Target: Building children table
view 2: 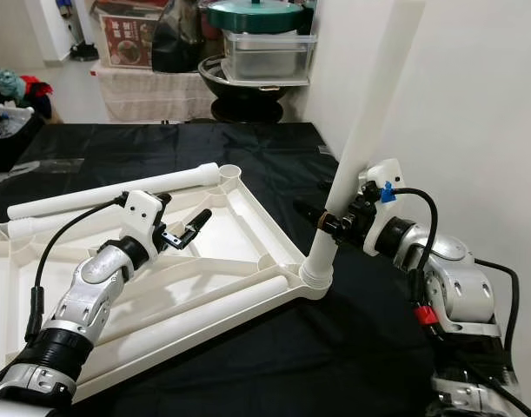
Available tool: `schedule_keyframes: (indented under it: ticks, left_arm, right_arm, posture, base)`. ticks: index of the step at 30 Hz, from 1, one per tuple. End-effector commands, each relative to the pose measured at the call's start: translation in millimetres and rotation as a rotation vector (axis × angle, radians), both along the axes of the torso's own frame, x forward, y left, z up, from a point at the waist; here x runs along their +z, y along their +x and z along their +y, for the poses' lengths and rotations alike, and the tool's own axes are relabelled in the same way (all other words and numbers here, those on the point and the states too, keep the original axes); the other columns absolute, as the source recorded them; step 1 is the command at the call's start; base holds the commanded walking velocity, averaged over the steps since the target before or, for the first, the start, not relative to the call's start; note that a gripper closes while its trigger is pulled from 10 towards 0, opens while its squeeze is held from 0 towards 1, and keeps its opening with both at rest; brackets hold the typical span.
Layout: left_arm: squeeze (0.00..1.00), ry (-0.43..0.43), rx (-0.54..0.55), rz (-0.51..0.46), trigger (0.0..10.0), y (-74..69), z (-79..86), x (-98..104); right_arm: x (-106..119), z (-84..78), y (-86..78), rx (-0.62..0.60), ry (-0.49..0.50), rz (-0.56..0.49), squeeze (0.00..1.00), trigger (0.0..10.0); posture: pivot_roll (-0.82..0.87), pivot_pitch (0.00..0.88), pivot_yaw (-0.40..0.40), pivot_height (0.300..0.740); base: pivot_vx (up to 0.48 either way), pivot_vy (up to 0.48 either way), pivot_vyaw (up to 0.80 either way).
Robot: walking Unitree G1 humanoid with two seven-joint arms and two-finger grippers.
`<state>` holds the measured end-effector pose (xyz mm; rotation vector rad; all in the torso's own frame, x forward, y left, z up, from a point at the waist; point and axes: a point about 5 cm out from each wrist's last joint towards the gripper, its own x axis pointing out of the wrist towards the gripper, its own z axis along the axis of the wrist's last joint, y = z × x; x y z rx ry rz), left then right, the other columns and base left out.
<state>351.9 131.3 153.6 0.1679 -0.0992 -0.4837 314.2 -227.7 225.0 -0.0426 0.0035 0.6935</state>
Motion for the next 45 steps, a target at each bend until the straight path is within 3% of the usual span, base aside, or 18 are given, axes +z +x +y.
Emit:
schedule_keyframes:
  ticks: [1,5,10,11,12,15,21,22,30,31,34,36,39,40,41,42,43,45]
  left_arm:
    - [0.00,0.014,-0.015,0.011,10.0,-2.8,-1.9,-4]
    - [0.00,0.020,-0.016,0.014,10.0,-2.0,-0.1,-4]
    - [0.00,0.024,-0.015,0.013,10.0,-0.1,1.1,-3]
    - [0.00,0.021,-0.015,0.014,10.0,-0.3,0.1,-4]
    - [0.00,0.021,-0.015,0.014,10.0,-0.3,0.1,-4]
    - [0.00,0.013,-0.021,0.018,10.0,-3.2,-3.9,-6]
    - [0.00,0.019,-0.022,0.025,10.0,-3.8,-1.8,-7]
    - [0.00,0.022,-0.022,0.022,10.0,-1.7,-1.2,-6]
    - [0.00,0.018,-0.024,0.018,10.0,0.7,-3.3,-3]
    - [0.00,0.014,-0.029,0.018,10.0,0.2,-6.1,-4]
    - [0.00,0.014,-0.029,0.018,10.0,0.2,-6.1,-4]
    - [0.00,0.011,-0.032,0.024,10.0,-1.7,-7.2,-7]
    - [0.00,0.011,-0.032,0.024,10.0,-1.7,-7.2,-7]
    - [0.00,0.012,-0.030,0.026,10.0,-2.0,-6.0,-7]
    - [0.00,0.012,-0.030,0.026,10.0,-2.0,-6.0,-7]
    - [0.00,0.015,-0.026,0.027,10.0,-1.8,-4.1,-7]
    - [0.00,0.016,-0.023,0.027,10.0,-1.6,-3.2,-7]
    - [0.00,0.016,-0.023,0.027,10.0,-1.6,-3.2,-7]
  right_arm:
    - [-8,7.2,1.2,0.029,0.008,0.026,0.00,0.0]
    - [-10,2.5,6.1,-0.035,0.027,0.020,0.00,0.0]
    - [-12,-15.3,18.5,-0.388,0.060,0.005,0.00,0.0]
    - [-11,-29.2,19.3,-0.657,0.128,-0.001,0.00,0.0]
    - [-11,-29.2,19.3,-0.657,0.128,-0.001,0.00,0.0]
    - [-39,-25.9,-12.6,-1.099,0.298,0.075,0.00,0.0]
    - [-58,16.6,-29.3,-1.073,0.318,0.151,0.00,0.0]
    - [-57,40.2,-27.9,-0.991,0.321,0.158,0.00,0.0]
    - [-45,57.4,-21.6,-0.915,0.318,0.132,0.00,0.0]
    - [-32,69.4,-16.8,-0.791,0.327,0.092,0.00,10.0]
    - [-32,69.4,-16.8,-0.791,0.327,0.092,0.00,10.0]
    - [-6,88.7,-18.4,-0.452,0.346,-0.004,0.00,10.0]
    - [-6,88.7,-18.4,-0.452,0.346,-0.004,0.00,10.0]
    - [0,92.2,-23.3,-0.311,0.331,-0.025,0.51,10.0]
    - [0,92.2,-23.3,-0.311,0.331,-0.025,0.51,10.0]
    - [2,89.9,-27.4,-0.231,0.304,-0.028,1.00,10.0]
    - [3,85.6,-31.3,-0.135,0.278,-0.012,0.00,10.0]
    - [3,85.6,-31.3,-0.135,0.278,-0.012,0.00,10.0]
  posture:
    - [0.04,0.000,-0.067,0.740]
    - [0.04,0.000,-0.063,0.740]
    - [0.02,0.000,-0.062,0.740]
    - [0.02,0.000,-0.061,0.740]
    - [0.02,0.000,-0.061,0.740]
    - [0.03,0.000,-0.055,0.740]
    - [0.02,0.000,-0.049,0.740]
    - [0.02,0.000,-0.048,0.740]
    - [0.01,0.000,-0.046,0.740]
    - [0.01,0.000,-0.047,0.740]
    - [0.01,0.000,-0.047,0.740]
    - [0.01,0.000,-0.053,0.740]
    - [0.01,0.000,-0.053,0.740]
    - [0.01,0.000,-0.056,0.740]
    - [0.01,0.000,-0.056,0.740]
    - [0.01,0.000,-0.058,0.740]
    - [0.01,0.000,-0.058,0.740]
    - [0.01,0.000,-0.058,0.740]
  base:
    - [0.000,0.000,0.00]
    - [0.000,0.000,0.00]
    - [0.000,0.000,0.00]
    - [0.000,0.000,0.00]
    - [0.000,0.000,0.00]
    - [0.000,0.000,0.00]
    - [0.000,0.000,0.00]
    - [0.000,0.000,0.00]
    - [0.000,0.000,0.00]
    - [0.000,0.000,0.00]
    - [0.000,0.000,0.00]
    - [0.000,0.000,0.00]
    - [0.000,0.000,0.00]
    - [0.000,0.000,0.00]
    - [0.000,0.000,0.00]
    - [0.000,0.000,0.00]
    - [0.000,0.000,0.00]
    - [0.000,0.000,0.00]
